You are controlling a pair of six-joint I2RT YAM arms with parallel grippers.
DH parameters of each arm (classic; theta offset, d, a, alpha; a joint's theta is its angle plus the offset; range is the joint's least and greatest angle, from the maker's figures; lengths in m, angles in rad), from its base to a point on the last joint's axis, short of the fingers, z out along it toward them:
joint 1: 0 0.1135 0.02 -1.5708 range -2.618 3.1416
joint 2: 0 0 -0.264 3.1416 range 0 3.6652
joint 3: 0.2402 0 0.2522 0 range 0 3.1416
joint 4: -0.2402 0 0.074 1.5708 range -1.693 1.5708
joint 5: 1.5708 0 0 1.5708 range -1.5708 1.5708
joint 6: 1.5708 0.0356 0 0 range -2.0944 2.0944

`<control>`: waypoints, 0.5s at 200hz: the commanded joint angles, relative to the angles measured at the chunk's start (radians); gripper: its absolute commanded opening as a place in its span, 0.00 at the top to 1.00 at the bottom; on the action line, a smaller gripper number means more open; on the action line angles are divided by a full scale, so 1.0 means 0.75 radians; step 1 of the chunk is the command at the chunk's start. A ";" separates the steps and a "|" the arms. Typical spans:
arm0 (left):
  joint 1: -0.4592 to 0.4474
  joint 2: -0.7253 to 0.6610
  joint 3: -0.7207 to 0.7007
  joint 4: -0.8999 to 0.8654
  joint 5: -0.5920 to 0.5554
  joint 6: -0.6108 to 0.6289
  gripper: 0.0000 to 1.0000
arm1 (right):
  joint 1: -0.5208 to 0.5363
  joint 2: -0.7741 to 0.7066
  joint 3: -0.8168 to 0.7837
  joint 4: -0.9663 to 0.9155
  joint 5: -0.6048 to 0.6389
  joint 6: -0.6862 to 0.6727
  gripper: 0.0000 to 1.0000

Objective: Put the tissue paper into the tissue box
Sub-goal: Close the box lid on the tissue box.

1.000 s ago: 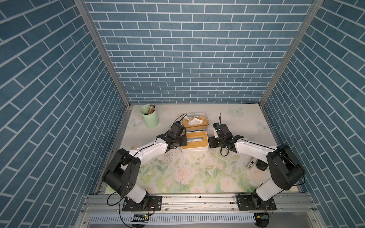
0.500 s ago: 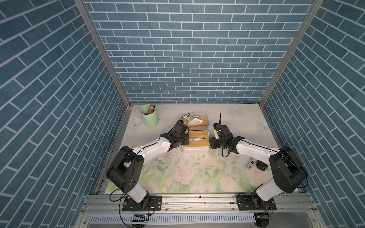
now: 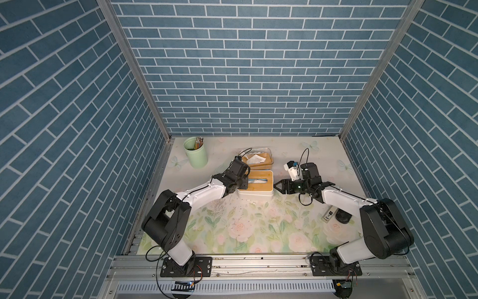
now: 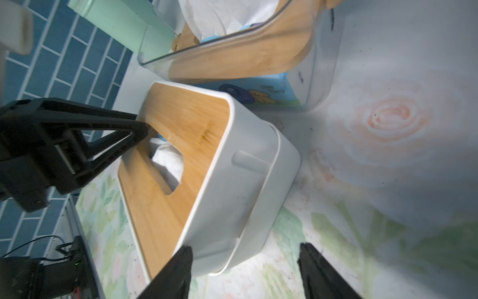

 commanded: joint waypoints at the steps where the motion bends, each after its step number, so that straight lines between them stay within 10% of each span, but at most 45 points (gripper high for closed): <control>1: -0.007 0.080 -0.043 -0.205 -0.054 0.039 0.84 | 0.017 0.011 -0.021 0.160 -0.191 0.091 0.26; 100: -0.015 0.022 -0.020 -0.192 0.015 0.032 0.84 | 0.015 0.260 -0.010 0.023 0.058 0.136 0.42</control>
